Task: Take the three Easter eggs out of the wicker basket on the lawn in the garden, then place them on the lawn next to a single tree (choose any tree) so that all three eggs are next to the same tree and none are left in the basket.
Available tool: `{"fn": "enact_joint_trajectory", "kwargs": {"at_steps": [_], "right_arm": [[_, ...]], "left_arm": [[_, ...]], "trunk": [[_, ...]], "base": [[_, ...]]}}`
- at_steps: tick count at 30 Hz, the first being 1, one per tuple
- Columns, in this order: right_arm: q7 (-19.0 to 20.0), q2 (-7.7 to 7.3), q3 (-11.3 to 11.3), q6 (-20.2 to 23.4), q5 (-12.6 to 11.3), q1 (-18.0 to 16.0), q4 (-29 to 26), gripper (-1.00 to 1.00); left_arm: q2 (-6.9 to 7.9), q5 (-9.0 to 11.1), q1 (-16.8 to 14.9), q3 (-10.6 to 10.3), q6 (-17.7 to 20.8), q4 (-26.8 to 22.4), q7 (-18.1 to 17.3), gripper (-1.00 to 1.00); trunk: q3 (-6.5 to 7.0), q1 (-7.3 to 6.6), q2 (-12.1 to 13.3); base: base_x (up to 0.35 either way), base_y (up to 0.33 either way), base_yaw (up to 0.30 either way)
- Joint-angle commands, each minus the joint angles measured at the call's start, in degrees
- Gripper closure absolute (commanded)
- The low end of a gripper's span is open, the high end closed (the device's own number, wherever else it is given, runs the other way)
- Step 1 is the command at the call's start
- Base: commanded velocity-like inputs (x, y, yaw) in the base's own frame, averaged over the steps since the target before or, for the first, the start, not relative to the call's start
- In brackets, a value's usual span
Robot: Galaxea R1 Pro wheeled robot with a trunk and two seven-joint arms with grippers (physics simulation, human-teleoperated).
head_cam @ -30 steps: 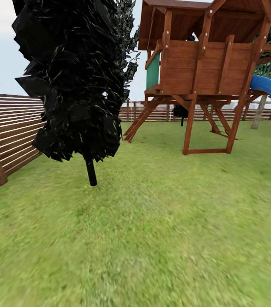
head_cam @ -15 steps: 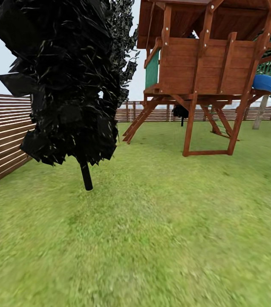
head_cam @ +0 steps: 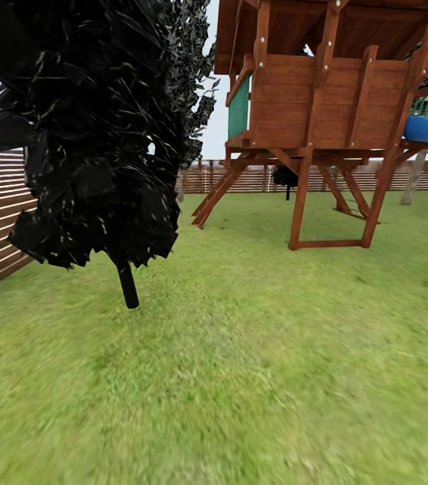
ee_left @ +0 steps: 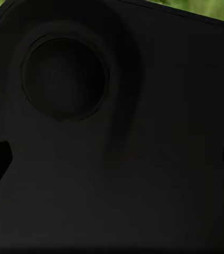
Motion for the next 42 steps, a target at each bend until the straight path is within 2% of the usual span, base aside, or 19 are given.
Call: {"fn": "enact_joint_trajectory", "kwargs": {"at_steps": [1, 22, 35, 42], "right_arm": [[0.04, 0.01, -0.27, -0.20, 0.04, -0.04, 0.06, -1.00], [0.04, 0.01, -0.31, -0.20, 0.04, -0.06, 0.06, -1.00], [0.04, 0.01, -0.30, -0.20, 0.04, -0.07, 0.06, -1.00], [0.04, 0.01, -0.32, -0.20, 0.04, -0.07, 0.06, -1.00]], "left_arm": [[0.00, 0.61, 0.03, 0.20, -0.02, -0.08, -0.28, -1.00], [0.00, 0.62, 0.03, 0.20, -0.02, -0.08, -0.28, -1.00], [0.00, 0.60, 0.03, 0.20, -0.02, -0.08, -0.28, -1.00], [0.00, 0.63, 0.03, 0.20, -0.02, -0.08, -0.28, -1.00]], "trunk": [[-0.05, 0.03, -0.02], [-0.05, 0.03, -0.02], [-0.05, 0.03, -0.02], [-0.05, 0.03, -0.02]], "base": [[0.327, -0.110, 0.000], [0.322, -0.122, 0.011], [0.318, -0.131, 0.218], [0.316, -0.137, 0.067]]}}
